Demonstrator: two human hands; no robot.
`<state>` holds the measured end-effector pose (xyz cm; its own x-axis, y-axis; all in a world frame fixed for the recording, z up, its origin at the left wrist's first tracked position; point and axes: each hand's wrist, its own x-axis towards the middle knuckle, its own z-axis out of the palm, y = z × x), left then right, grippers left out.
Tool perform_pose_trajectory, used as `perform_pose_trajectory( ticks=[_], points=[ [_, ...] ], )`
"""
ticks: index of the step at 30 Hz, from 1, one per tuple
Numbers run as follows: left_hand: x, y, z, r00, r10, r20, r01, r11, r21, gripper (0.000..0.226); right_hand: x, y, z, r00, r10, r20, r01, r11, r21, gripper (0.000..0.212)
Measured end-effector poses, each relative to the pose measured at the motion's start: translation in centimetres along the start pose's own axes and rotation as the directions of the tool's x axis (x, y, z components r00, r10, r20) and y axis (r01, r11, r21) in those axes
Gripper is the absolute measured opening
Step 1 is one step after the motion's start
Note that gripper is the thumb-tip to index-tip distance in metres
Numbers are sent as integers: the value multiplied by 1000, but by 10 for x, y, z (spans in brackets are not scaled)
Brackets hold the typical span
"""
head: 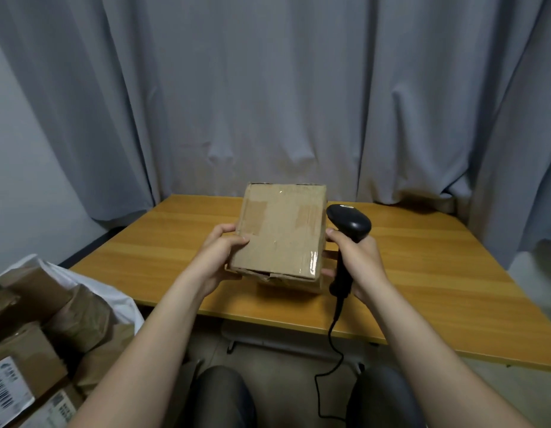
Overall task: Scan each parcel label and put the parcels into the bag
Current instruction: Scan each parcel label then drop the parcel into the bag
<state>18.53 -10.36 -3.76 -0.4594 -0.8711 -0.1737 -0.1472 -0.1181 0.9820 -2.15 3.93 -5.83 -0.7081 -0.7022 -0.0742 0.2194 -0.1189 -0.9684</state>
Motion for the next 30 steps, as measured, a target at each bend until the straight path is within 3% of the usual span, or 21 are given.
perform_pose_trajectory(
  ticks=[4, 6, 12, 16, 19, 23, 25, 27, 30],
  points=[
    [-3, 4, -16, 1000, -29, -1, 29, 998, 56, 30, -5, 3, -3, 1000, -5, 6, 5, 998, -62, 19],
    [-6, 7, -21, 997, -75, -8, 74, 997, -30, 30, -9, 8, -3, 1000, 9, 2, -9, 998, -66, 25],
    [-11, -15, -27, 968, -246, 57, 248, 968, -33, 74, -32, 17, -4, 997, 75, 21, -73, 994, -80, 19],
    [-12, -33, -32, 934, -352, 58, 355, 933, -58, 58, -39, 14, -8, 995, 92, 43, -90, 994, -58, 16],
    [-17, -43, -31, 922, -375, 93, 379, 925, -33, 69, -41, 11, -9, 996, 66, 56, -62, 995, -80, 24],
    [-30, -39, -15, 958, -266, 104, 271, 962, -30, 57, -44, 12, -5, 996, 12, 84, 5, 978, -206, 20],
    [-34, -31, -6, 980, -152, 125, 150, 988, 31, 52, -41, 11, -6, 998, -24, 63, 39, 967, -251, 15],
    [-36, -21, 3, 990, 5, 140, -26, 989, 144, 63, -36, 8, -8, 998, -43, 41, 51, 970, -238, 12],
    [-31, -7, 18, 932, 273, 237, -353, 829, 434, 92, -23, 6, -7, 998, -59, 27, 63, 975, -213, 12]
  ],
)
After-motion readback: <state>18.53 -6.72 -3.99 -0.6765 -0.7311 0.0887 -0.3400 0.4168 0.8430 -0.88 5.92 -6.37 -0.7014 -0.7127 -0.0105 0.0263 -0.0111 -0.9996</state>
